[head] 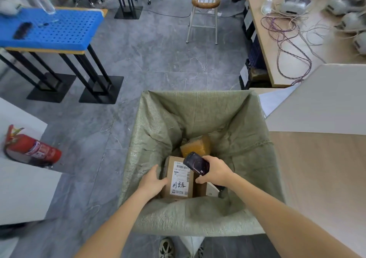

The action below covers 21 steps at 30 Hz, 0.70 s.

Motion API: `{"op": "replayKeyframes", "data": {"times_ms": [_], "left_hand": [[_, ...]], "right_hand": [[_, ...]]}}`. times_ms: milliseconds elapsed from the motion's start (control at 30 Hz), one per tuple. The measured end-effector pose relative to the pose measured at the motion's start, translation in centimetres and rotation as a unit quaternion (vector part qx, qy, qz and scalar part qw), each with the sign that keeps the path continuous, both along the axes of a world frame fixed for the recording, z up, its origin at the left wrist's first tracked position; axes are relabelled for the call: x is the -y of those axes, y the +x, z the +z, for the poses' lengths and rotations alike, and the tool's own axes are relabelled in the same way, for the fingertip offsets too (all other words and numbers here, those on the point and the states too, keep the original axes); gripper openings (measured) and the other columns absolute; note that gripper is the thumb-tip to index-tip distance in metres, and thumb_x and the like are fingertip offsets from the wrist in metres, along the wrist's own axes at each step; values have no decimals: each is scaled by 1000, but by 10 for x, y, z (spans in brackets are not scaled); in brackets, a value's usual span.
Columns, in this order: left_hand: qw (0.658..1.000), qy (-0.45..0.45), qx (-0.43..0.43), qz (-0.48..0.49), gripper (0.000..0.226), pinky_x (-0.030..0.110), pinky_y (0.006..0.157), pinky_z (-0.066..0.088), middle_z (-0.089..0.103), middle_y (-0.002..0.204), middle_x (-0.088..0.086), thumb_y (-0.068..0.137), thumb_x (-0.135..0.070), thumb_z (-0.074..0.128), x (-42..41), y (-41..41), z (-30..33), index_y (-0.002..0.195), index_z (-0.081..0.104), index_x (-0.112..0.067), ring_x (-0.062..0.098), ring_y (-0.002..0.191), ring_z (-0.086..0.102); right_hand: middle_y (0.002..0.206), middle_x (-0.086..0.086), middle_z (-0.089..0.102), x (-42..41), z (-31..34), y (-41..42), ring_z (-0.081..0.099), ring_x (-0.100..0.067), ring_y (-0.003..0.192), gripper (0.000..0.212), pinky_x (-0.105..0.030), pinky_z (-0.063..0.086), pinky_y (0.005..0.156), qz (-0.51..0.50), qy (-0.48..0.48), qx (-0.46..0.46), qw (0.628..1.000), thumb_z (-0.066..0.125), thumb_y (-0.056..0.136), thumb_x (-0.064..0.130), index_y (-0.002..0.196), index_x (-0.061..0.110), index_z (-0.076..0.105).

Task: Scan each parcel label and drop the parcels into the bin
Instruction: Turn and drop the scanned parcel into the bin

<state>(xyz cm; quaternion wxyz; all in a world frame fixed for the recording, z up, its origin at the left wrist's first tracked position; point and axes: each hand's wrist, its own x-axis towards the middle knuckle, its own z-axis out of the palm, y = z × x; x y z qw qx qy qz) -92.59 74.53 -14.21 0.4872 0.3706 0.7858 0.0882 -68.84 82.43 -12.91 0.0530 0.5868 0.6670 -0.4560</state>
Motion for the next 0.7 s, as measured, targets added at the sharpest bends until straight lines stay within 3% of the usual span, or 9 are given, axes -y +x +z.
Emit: {"op": "replayKeyframes", "data": {"times_ms": [300, 433, 633, 700], "left_hand": [[984, 92, -92, -124, 74, 41, 115, 34, 34, 159, -1, 94, -49, 58, -29, 6, 52, 156, 26, -25, 19, 145, 34], [972, 138, -96, -162, 72, 38, 118, 29, 30, 161, 0, 97, -46, 56, -45, 14, 89, 158, 24, -22, 19, 148, 29], [947, 214, -113, -212, 75, 44, 117, 31, 25, 163, -5, 94, -57, 54, -57, 24, 147, 157, 24, -29, 16, 149, 26], [937, 246, -105, -225, 76, 43, 118, 31, 23, 163, -6, 93, -57, 55, -57, 29, 169, 157, 24, -28, 16, 149, 25]], "right_hand": [[136, -1, 60, -21, 51, 30, 58, -18, 116, 87, -27, 47, 86, -20, 33, 15, 999, 89, 74, 34, 149, 17, 46], [142, 0, 57, -22, 93, 43, 56, -21, 126, 99, -37, 51, 101, -48, 74, 20, 996, 89, 71, 44, 154, 20, 41], [126, 5, 61, -2, 167, 66, 59, -18, 113, 89, -35, 55, 94, -97, 138, 17, 986, 89, 71, 43, 147, 23, 47], [112, 7, 61, 13, 193, 73, 60, -18, 104, 84, -32, 55, 85, -124, 162, 22, 979, 88, 68, 43, 140, 25, 51]]}}
